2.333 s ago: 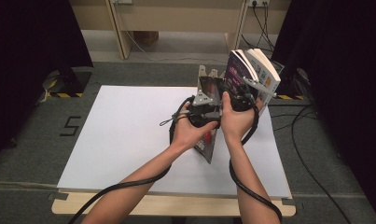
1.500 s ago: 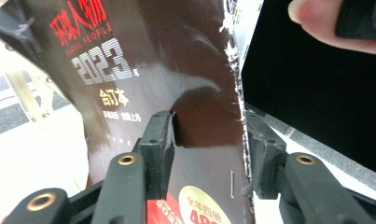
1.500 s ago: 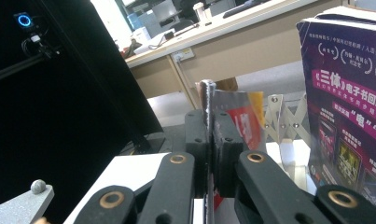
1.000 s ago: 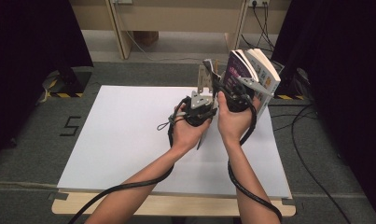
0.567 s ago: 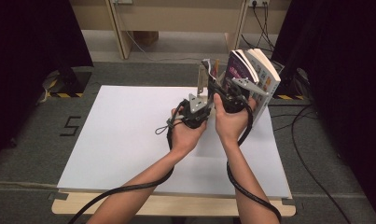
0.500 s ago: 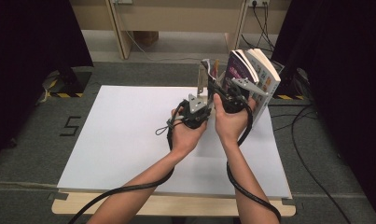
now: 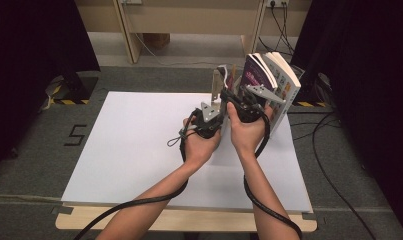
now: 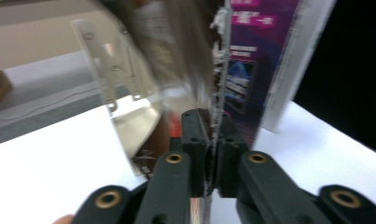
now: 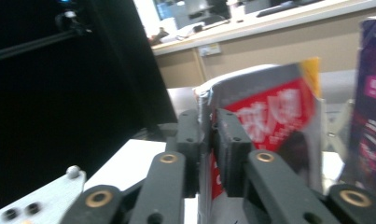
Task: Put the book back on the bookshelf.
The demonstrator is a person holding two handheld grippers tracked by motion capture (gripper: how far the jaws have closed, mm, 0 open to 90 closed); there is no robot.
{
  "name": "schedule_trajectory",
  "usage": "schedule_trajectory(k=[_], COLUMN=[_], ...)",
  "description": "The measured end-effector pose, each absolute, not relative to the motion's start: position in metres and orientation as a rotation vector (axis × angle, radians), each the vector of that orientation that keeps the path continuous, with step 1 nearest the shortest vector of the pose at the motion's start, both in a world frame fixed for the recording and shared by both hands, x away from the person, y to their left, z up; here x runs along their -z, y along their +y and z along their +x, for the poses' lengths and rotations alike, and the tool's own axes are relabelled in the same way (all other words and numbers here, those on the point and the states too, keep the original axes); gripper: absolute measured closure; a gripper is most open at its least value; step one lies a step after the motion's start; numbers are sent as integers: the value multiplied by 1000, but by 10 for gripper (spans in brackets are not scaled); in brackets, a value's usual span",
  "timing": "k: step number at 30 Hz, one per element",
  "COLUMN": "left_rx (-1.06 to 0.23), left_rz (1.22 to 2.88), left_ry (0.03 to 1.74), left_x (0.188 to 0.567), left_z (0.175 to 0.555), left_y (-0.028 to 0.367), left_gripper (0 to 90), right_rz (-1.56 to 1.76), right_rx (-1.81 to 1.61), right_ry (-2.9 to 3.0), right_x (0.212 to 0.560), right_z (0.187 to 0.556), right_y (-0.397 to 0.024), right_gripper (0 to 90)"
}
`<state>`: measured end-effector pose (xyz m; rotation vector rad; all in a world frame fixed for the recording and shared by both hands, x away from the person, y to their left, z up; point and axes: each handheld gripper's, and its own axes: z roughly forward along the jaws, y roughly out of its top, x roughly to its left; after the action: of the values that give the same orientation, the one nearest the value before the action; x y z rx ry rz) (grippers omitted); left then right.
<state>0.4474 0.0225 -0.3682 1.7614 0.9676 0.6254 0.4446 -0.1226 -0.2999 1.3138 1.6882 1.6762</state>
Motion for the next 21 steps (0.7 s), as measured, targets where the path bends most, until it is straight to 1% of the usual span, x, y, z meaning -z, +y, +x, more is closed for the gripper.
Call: schedule_trajectory(k=[1, 2, 3, 5, 7, 11, 12, 13, 14, 15, 18, 19, 21], left_rx=[-622, -622, -635, -630, -629, -618, -618, -615, -615, -604, -595, -595, -591], left_rz=[1754, 1754, 1752, 1743, 1745, 1721, 1721, 1714, 1714, 1707, 1693, 1693, 1684], left_ry=[976, 976, 978, 982, 984, 988, 988, 985, 985, 984, 979, 979, 973], left_x=[368, 368, 368, 368, 368, 369, 369, 369, 369, 370, 372, 372, 373], left_z=[448, 448, 448, 448, 449, 449, 449, 450, 450, 450, 450, 450, 450], left_y=[24, 24, 26, 27, 28, 33, 33, 34, 34, 36, 39, 39, 43], left_gripper=[864, 865, 865, 865, 866, 866, 866, 866, 866, 866, 866, 866, 866], right_rz=[1302, 1302, 1292, 1282, 1283, 1342, 1342, 1368, 1368, 1409, 1450, 1450, 1496], right_rx=[-1689, -1689, -1705, -1717, -1734, -1717, -1717, -1696, -1696, -1681, -1630, -1630, -1582], right_ry=[1699, 1699, 1709, 1705, 1693, 1630, 1630, 1617, 1617, 1607, 1599, 1599, 1585], right_x=[299, 299, 298, 298, 298, 303, 303, 309, 309, 318, 335, 335, 355], right_z=[444, 444, 441, 438, 436, 425, 425, 420, 420, 415, 405, 405, 396], right_y=[-123, -123, -124, -128, -132, -161, -161, -176, -176, -190, -210, -210, -229], right_gripper=[758, 758, 720, 703, 697, 697, 697, 697, 697, 697, 698, 698, 697])
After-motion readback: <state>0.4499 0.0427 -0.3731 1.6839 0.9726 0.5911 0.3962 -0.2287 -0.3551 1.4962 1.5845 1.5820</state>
